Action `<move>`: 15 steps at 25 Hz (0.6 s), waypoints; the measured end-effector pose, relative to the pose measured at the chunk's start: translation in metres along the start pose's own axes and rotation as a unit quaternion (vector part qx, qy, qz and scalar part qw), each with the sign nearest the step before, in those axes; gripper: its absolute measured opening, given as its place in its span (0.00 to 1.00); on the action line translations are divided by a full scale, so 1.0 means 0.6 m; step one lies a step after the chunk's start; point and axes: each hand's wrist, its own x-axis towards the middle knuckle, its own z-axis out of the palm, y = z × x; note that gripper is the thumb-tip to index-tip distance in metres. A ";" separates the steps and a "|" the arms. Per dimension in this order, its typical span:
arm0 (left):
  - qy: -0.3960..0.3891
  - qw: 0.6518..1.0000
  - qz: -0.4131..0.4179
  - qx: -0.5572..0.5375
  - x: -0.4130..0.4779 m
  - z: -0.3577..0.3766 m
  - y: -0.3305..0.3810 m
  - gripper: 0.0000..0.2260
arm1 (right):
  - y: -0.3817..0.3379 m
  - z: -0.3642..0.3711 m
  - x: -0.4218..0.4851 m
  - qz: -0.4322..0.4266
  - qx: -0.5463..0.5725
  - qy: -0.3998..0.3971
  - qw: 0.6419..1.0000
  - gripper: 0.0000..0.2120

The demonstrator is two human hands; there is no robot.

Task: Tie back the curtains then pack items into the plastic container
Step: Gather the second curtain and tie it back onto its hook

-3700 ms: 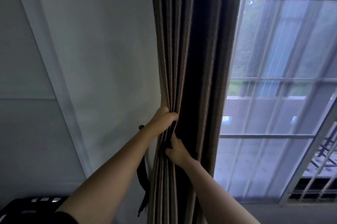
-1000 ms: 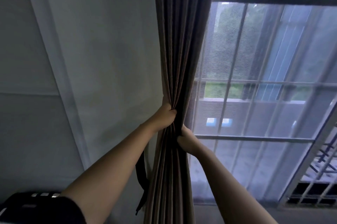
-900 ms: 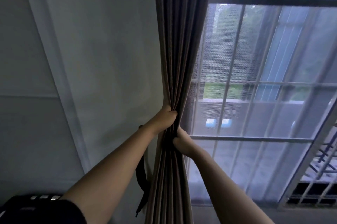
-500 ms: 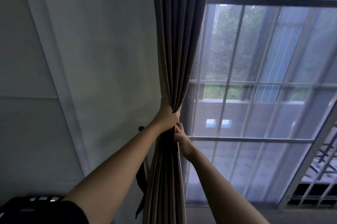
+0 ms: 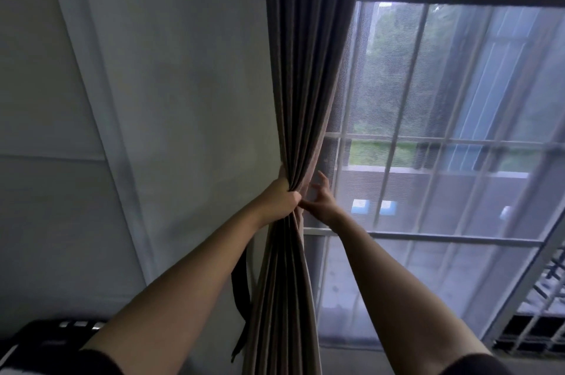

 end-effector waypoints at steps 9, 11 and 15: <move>-0.040 0.999 0.004 -0.014 -0.021 -0.019 0.013 0.14 | -0.008 -0.036 0.013 0.008 0.145 -0.083 0.986 0.15; -0.040 0.999 0.000 -0.010 -0.023 -0.016 0.016 0.12 | -0.011 -0.034 0.003 0.018 0.152 -0.077 0.985 0.16; -0.018 1.000 0.013 -0.009 -0.028 -0.010 0.023 0.18 | 0.001 -0.026 0.001 -0.028 0.165 -0.048 0.985 0.31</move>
